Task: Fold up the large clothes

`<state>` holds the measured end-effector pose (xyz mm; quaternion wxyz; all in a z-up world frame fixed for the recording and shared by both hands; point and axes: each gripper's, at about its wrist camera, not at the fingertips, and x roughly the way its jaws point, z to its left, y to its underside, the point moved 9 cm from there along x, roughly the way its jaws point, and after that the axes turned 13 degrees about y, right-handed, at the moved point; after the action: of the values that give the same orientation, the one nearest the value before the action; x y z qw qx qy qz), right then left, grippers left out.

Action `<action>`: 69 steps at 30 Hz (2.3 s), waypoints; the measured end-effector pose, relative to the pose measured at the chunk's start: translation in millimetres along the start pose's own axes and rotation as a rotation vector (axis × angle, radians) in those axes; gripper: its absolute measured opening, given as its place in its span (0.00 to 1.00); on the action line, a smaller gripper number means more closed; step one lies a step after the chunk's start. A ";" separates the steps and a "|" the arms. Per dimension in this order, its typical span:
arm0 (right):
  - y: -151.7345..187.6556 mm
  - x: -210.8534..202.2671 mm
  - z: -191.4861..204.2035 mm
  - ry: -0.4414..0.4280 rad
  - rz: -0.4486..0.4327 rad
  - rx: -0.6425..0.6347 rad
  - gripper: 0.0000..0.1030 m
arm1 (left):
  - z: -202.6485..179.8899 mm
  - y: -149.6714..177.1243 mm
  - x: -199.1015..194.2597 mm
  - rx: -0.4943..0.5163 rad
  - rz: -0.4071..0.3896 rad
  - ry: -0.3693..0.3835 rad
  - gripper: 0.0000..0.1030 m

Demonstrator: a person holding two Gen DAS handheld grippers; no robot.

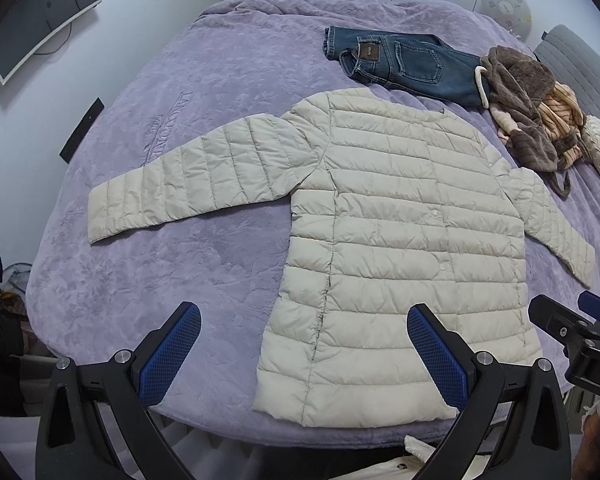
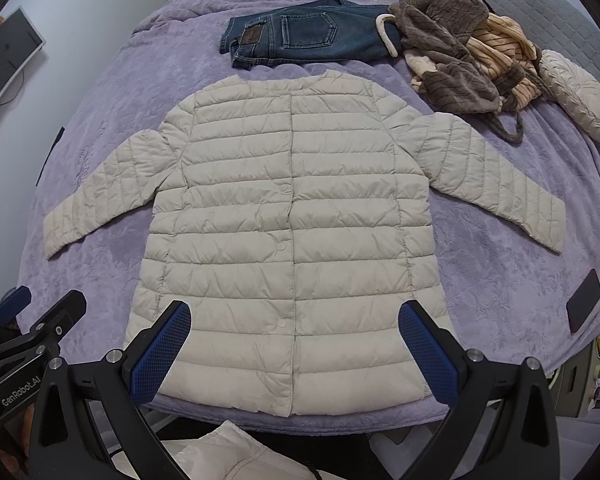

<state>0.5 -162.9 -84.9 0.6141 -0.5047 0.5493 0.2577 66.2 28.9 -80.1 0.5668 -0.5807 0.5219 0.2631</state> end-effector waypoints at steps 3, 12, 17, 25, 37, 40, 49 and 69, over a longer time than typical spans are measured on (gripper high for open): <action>-5.6 7.5 15.5 -0.016 0.017 -0.032 1.00 | 28.5 -4.9 11.5 -0.070 0.003 0.024 1.00; -36.0 48.7 86.9 -0.132 0.094 -0.111 1.00 | 150.1 -16.7 59.1 -0.314 -0.035 0.012 1.00; -49.7 81.9 133.1 -0.145 0.144 -0.161 1.00 | 209.8 -25.9 83.0 -0.468 -0.094 0.067 1.00; -85.3 123.1 195.0 -0.139 0.108 -0.250 1.00 | 283.5 -45.9 122.9 -0.679 -0.201 0.142 1.00; -143.6 177.3 266.5 -0.215 0.049 -0.273 0.28 | 335.2 -71.8 164.2 -0.790 -0.290 0.182 1.00; -147.4 196.4 275.1 -0.218 0.052 -0.255 0.26 | 343.9 -75.4 164.5 -0.801 -0.320 0.165 1.00; -144.0 227.8 283.2 -0.228 0.068 -0.214 0.25 | 341.3 -93.0 160.9 -0.730 -0.311 0.201 0.07; -152.9 176.9 99.2 -0.327 -0.003 0.031 0.25 | -27.9 -208.3 118.6 0.004 -0.273 0.548 0.07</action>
<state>221.5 -170.1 -210.0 0.7034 -0.4471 0.4453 0.3270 284.2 -72.6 -100.4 0.4359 -0.6937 0.5731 0.0170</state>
